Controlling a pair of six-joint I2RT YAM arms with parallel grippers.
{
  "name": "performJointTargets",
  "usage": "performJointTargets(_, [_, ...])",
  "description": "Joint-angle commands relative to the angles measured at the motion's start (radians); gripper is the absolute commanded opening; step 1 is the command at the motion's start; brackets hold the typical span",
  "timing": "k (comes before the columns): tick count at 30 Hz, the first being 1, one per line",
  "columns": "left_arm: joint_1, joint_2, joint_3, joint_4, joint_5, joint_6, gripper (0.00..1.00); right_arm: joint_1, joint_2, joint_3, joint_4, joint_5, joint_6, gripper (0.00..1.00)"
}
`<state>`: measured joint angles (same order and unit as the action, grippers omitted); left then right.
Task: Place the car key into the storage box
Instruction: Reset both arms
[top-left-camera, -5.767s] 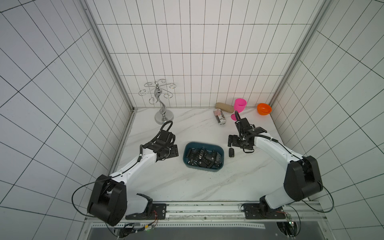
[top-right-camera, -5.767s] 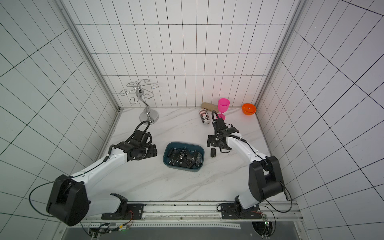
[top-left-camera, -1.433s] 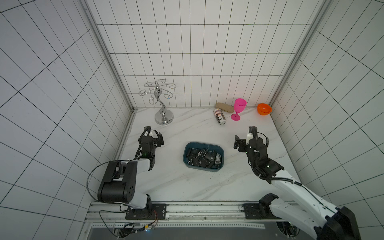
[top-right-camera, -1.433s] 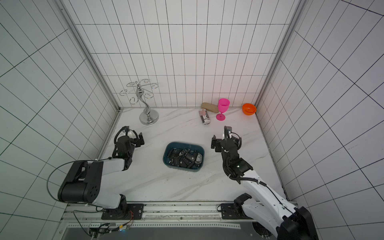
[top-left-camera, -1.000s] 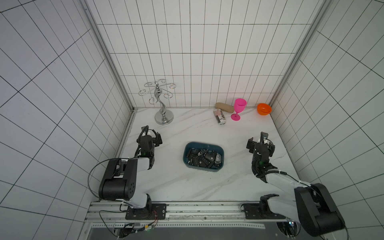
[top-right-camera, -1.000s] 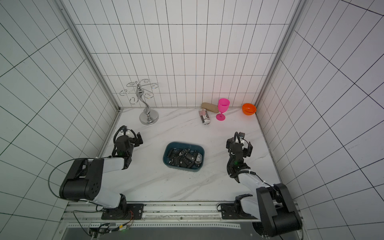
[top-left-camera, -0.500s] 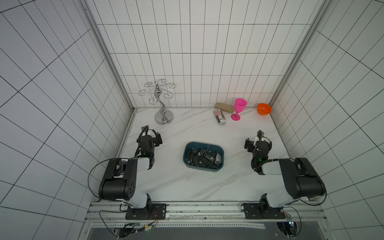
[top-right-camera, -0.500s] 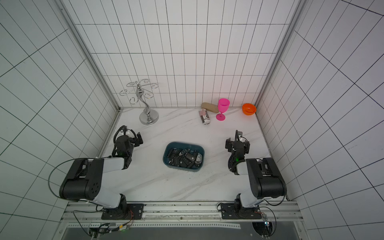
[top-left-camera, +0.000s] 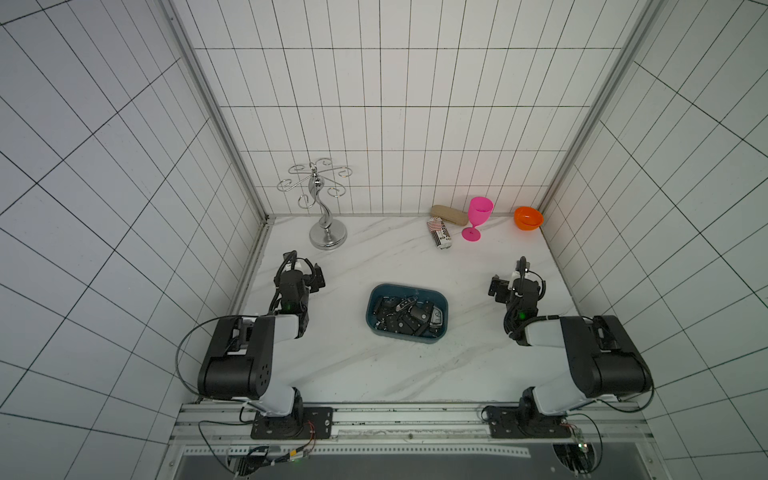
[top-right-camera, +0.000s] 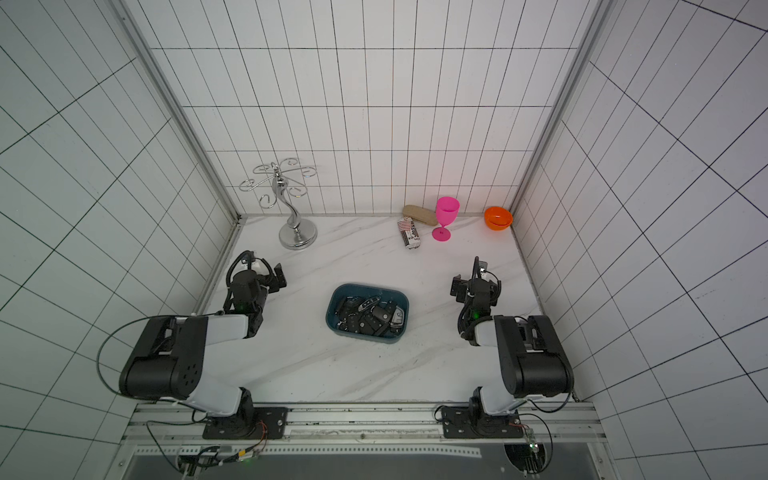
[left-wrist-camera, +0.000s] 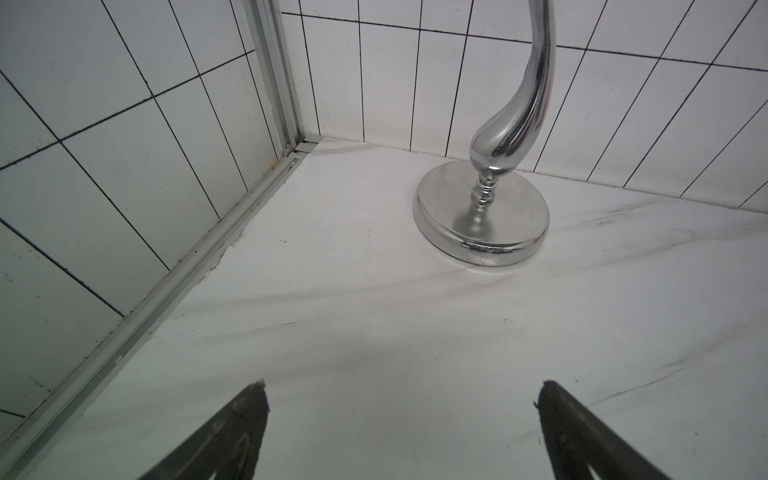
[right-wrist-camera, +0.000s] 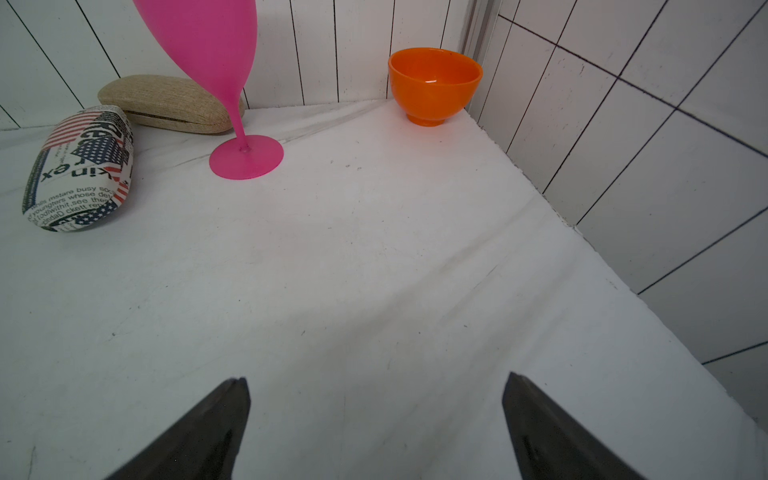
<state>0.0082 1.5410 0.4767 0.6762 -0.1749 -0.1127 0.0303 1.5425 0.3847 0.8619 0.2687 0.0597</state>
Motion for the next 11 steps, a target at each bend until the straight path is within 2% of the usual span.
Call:
performJointTargets(1, [0.0,0.01,0.003,0.029,0.009,0.01,0.99,-0.012,0.001,0.028,-0.005,-0.013,0.006,0.99])
performJointTargets(11, [0.001,0.011,0.003,0.029,0.01,0.011,0.99,-0.023,0.0,0.032,-0.017,-0.034,0.009,0.99])
